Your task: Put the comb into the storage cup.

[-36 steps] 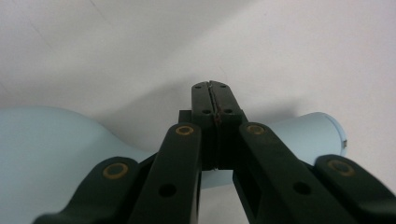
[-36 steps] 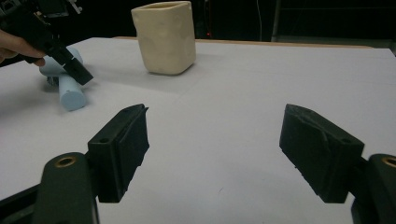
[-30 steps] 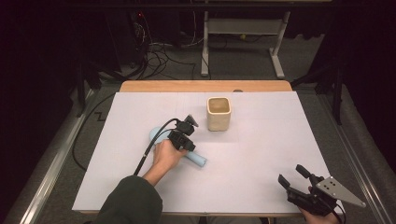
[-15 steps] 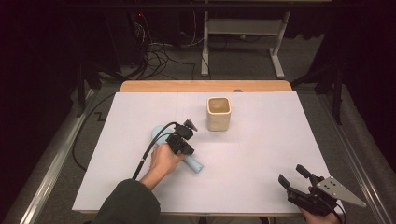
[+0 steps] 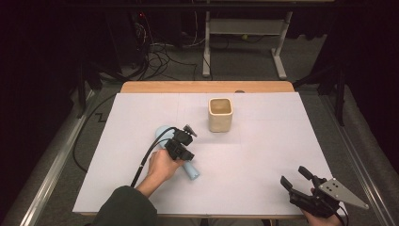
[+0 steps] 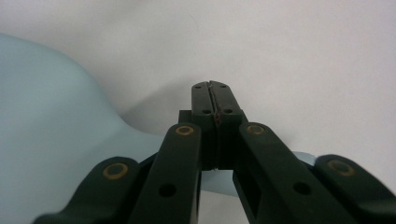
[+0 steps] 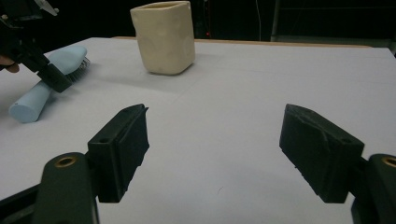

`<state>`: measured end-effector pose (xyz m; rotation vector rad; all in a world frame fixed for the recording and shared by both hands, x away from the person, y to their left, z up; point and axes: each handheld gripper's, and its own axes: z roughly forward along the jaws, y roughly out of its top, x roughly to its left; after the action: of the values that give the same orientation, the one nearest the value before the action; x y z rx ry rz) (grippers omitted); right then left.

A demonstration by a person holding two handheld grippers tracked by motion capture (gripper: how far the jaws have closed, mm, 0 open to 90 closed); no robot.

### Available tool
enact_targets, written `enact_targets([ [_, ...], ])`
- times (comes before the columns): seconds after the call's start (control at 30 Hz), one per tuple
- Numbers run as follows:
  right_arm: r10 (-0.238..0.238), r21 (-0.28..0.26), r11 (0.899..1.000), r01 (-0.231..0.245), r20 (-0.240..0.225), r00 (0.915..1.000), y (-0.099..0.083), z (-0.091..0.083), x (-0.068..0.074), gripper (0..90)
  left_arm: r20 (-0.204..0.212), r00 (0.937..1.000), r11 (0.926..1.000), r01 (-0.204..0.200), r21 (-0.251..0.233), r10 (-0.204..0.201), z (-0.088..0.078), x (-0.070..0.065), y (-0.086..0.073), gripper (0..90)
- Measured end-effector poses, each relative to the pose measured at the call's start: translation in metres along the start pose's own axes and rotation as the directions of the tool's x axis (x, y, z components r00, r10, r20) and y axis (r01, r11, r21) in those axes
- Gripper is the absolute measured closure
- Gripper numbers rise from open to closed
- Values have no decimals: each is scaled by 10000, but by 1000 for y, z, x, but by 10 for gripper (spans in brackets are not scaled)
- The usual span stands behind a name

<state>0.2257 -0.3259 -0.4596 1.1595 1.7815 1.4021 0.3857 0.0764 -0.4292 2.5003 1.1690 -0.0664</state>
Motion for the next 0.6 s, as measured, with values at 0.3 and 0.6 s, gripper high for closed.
enact_targets([
  [0.3, -33, -25, 10000, 33, 25, 10000, 0, 0, 0, 242, 63, 9995, 9996, -297, -14, 297, -2, -9, -7, 896],
  [0.6, -15, -29, 10000, 15, 9, 10000, 0, 0, 0, 242, 34, 9994, 9994, -338, 41, 338, -2, -10, -14, 896],
])
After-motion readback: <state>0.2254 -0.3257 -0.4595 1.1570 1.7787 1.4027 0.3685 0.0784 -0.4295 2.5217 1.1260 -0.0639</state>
